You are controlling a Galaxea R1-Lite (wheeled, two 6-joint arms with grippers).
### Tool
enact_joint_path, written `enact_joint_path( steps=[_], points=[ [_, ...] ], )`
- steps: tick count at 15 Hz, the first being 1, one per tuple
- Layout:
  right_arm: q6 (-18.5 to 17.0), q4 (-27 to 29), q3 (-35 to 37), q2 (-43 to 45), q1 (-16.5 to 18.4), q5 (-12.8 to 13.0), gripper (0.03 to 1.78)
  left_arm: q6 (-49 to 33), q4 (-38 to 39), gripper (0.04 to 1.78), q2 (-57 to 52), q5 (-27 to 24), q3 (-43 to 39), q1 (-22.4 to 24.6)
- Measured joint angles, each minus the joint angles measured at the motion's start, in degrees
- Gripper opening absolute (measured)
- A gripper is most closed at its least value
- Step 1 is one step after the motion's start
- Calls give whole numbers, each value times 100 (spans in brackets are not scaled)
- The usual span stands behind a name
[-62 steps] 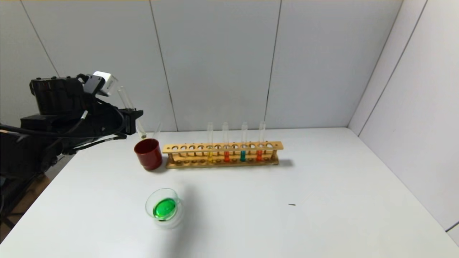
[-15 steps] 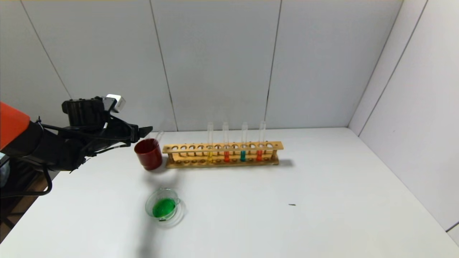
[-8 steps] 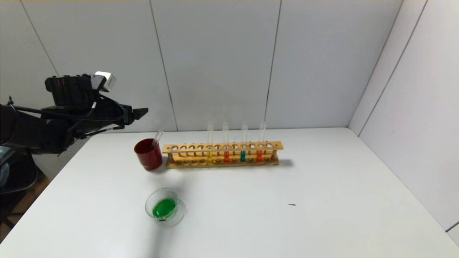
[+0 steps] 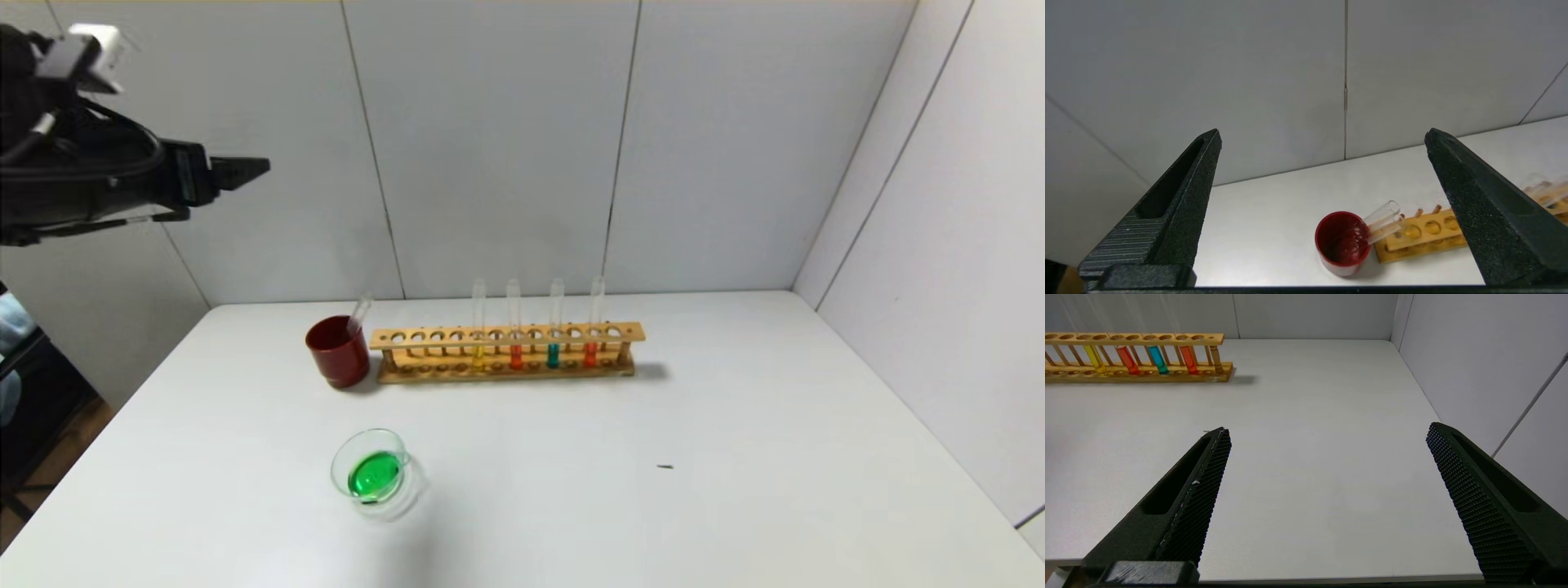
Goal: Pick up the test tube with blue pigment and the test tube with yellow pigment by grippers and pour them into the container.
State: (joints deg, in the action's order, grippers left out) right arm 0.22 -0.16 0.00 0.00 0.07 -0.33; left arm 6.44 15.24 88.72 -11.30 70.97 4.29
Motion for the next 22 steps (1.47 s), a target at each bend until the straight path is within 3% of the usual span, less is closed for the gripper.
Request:
enact_joint_path(
  steps=[6,11,16,22],
  points=[
    [0,0,0,0,2,2,175,-7,-1957,175,-3029,301,-532,140],
    [0,0,0,0,2,0,175,-74,-2932,175,-5474,505,-1777,155],
    [2,0,0,0,2,2,175,-110,-2591,175,-7497,555,-3393,-182],
    [2,0,0,0,2,2,175,-127,-2154,175,-8652,371,-6251,-388]
  ],
)
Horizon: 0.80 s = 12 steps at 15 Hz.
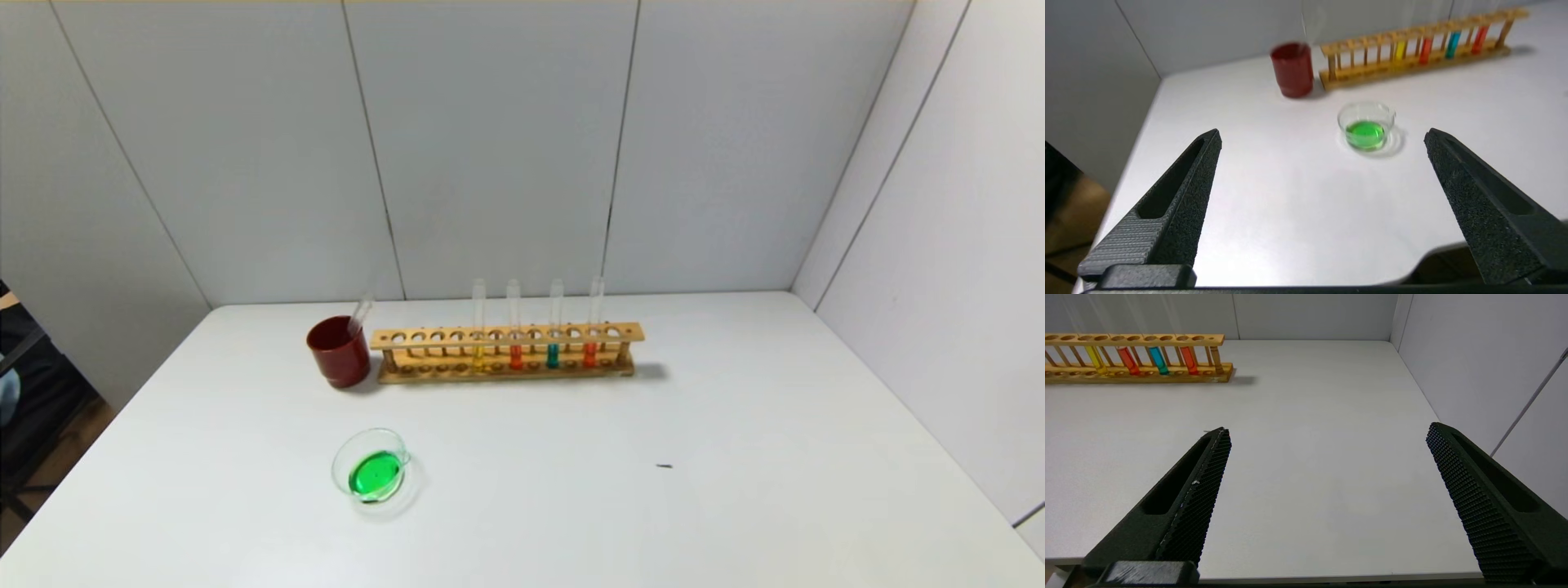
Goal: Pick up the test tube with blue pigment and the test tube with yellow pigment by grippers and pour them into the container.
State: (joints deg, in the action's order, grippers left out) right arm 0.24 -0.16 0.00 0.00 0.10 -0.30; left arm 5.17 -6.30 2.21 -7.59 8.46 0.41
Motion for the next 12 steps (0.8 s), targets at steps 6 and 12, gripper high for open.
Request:
enact_joint_path(
  steps=[6,12],
  points=[
    [-2,0,0,0,0,0,175,-421,99,175,-223,685,-552,-21],
    [57,0,0,0,0,-13,175,-394,-4,175,-234,767,-579,-23]
  ],
)
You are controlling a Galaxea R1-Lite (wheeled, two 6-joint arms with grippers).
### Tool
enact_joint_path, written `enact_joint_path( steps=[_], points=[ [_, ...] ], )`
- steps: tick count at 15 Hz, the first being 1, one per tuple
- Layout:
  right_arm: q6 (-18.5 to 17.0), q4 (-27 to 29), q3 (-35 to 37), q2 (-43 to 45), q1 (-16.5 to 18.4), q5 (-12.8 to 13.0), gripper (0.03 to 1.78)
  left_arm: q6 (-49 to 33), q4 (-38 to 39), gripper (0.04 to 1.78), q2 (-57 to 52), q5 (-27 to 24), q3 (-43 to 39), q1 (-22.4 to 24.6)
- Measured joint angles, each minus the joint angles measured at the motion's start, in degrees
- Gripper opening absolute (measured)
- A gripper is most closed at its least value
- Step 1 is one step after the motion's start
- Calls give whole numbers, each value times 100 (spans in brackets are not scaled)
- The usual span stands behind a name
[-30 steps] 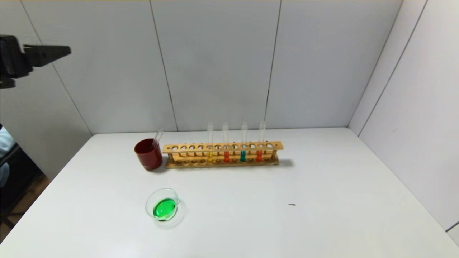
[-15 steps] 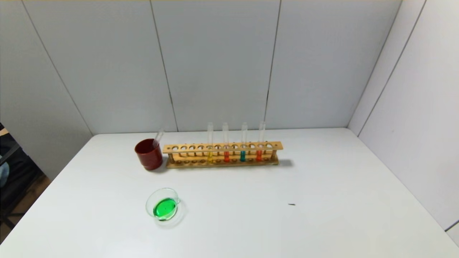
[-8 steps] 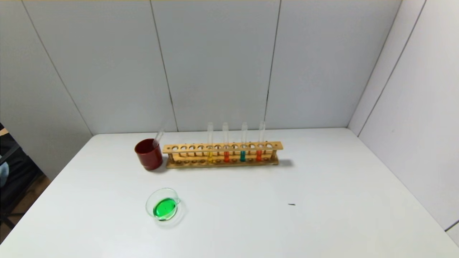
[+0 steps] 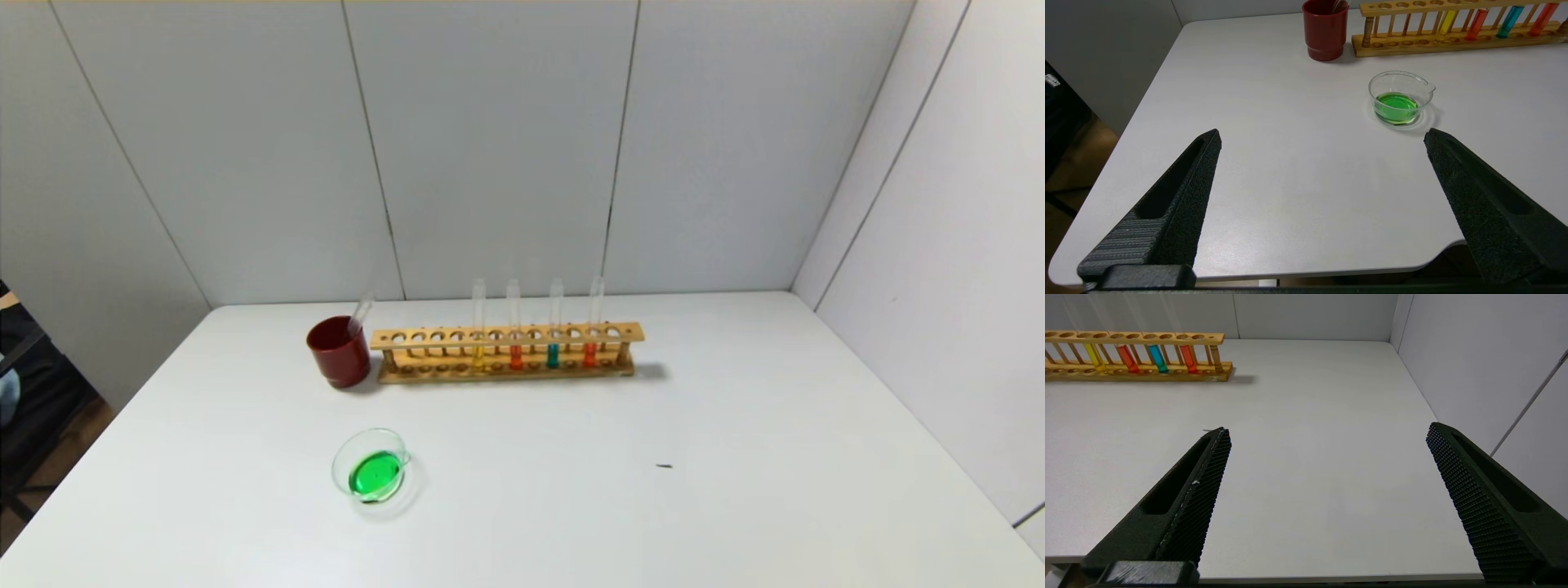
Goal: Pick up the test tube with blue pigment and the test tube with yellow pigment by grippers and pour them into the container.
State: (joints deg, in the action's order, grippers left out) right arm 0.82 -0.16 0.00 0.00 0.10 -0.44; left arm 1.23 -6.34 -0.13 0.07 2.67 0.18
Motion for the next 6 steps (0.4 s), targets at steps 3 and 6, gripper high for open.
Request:
enact_joint_path(
  steps=[3,6],
  points=[
    [-30,-2,0,0,0,9,175,6,-10,175,0,-7,5,-2],
    [-44,0,0,0,0,11,175,17,-57,175,0,-15,16,-2]
  ],
)
